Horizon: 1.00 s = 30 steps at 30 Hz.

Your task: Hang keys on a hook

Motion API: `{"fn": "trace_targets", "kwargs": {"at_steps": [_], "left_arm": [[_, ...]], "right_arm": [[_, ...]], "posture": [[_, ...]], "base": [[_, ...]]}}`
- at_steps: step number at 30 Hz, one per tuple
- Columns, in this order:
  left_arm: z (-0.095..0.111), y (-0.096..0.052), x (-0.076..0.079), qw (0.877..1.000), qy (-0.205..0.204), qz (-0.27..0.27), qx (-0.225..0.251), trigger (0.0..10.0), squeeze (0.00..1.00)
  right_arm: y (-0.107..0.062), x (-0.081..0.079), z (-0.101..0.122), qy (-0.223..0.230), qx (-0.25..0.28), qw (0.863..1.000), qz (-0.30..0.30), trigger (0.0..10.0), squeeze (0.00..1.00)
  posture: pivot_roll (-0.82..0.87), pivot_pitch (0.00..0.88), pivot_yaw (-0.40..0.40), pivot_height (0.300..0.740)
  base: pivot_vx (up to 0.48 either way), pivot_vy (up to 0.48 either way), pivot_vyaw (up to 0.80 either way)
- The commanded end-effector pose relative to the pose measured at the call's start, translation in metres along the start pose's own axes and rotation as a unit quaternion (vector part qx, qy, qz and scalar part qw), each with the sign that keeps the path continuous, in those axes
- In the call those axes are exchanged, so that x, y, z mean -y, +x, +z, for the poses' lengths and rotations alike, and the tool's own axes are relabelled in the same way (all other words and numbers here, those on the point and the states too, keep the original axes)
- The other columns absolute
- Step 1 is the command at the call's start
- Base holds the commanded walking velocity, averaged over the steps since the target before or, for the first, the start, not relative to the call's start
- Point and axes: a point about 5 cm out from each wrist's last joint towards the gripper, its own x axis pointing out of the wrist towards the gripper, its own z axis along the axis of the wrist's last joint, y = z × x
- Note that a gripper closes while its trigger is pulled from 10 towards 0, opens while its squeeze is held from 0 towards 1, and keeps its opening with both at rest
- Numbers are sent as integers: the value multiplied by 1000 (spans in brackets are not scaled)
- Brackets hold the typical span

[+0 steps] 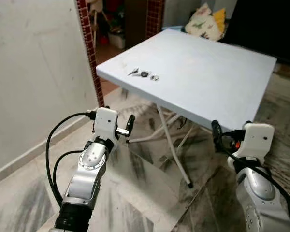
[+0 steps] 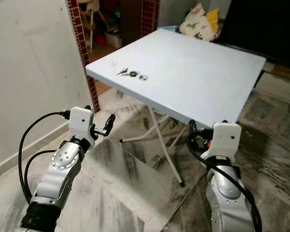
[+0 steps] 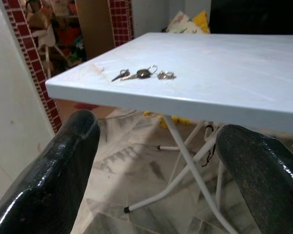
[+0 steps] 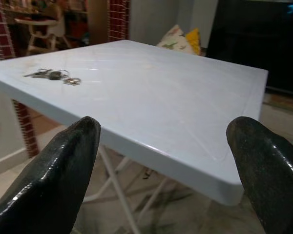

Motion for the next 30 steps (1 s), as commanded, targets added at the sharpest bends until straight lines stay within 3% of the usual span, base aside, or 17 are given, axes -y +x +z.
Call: {"fn": "trace_targets", "kwargs": {"at_steps": [1,10,30], "left_arm": [[5,-1,-8,1000,0,8,10,10000,0],[6,-2,-9,1000,-11,8,15,10000,0],[3,-5,-2,1000,-28,-8,4,10000,0]], "right_arm": [[0,-11,6,7,16,999,32,10000,0],[-4,-20,4,0,14,998,61,10000,0],[-6,-27,4,-16,16,996,87,10000,0]], "posture": [[3,0,-33,740],[2,0,-35,740],[-2,0,-34,740]], "base": [[0,0,0],[0,0,0],[299,0,0]]}}
